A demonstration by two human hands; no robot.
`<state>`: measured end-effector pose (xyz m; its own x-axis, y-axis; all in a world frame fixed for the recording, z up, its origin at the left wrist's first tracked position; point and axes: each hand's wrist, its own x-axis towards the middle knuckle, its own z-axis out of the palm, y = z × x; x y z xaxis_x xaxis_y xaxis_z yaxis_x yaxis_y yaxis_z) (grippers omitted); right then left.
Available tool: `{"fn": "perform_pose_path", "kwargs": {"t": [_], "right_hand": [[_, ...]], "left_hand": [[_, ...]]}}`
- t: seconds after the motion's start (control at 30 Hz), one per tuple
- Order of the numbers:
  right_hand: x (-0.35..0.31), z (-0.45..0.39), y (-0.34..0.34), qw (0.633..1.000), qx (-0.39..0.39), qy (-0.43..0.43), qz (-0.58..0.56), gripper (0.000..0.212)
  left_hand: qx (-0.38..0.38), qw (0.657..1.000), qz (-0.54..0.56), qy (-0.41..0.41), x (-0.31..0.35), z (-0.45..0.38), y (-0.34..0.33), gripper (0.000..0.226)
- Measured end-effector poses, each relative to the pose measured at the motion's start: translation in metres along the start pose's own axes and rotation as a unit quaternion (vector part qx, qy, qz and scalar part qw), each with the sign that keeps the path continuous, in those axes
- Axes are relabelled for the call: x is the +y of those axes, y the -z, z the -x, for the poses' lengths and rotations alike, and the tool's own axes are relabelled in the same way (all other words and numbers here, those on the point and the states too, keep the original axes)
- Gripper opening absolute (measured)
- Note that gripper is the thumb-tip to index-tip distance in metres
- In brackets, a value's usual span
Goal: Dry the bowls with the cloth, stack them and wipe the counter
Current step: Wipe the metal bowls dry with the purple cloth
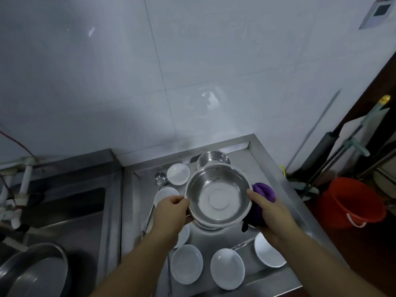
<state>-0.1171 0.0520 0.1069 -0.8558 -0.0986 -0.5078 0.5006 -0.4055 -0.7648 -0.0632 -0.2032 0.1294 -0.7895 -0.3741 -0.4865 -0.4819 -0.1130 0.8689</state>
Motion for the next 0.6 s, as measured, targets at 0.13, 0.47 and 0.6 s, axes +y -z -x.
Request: {"fn": "perform_pose_path", "kwargs": {"t": [0.13, 0.47, 0.6], "right_hand": [[-0.01, -0.033, 0.024, 0.998, 0.029, -0.01, -0.048, 0.024], [-0.061, -0.146, 0.095, 0.995, 0.094, 0.016, -0.008, 0.032], [-0.068, -0.192, 0.123, 0.977, 0.13, 0.066, 0.154, 0.056]], "left_hand": [[0.013, 1.0, -0.001, 0.022, 0.003, -0.029, -0.041, 0.029], [0.03, 0.997, -0.006, 0.069, 0.007, -0.114, -0.162, 0.026], [0.05, 0.994, -0.035, 0.095, -0.004, -0.148, -0.199, 0.015]]}}
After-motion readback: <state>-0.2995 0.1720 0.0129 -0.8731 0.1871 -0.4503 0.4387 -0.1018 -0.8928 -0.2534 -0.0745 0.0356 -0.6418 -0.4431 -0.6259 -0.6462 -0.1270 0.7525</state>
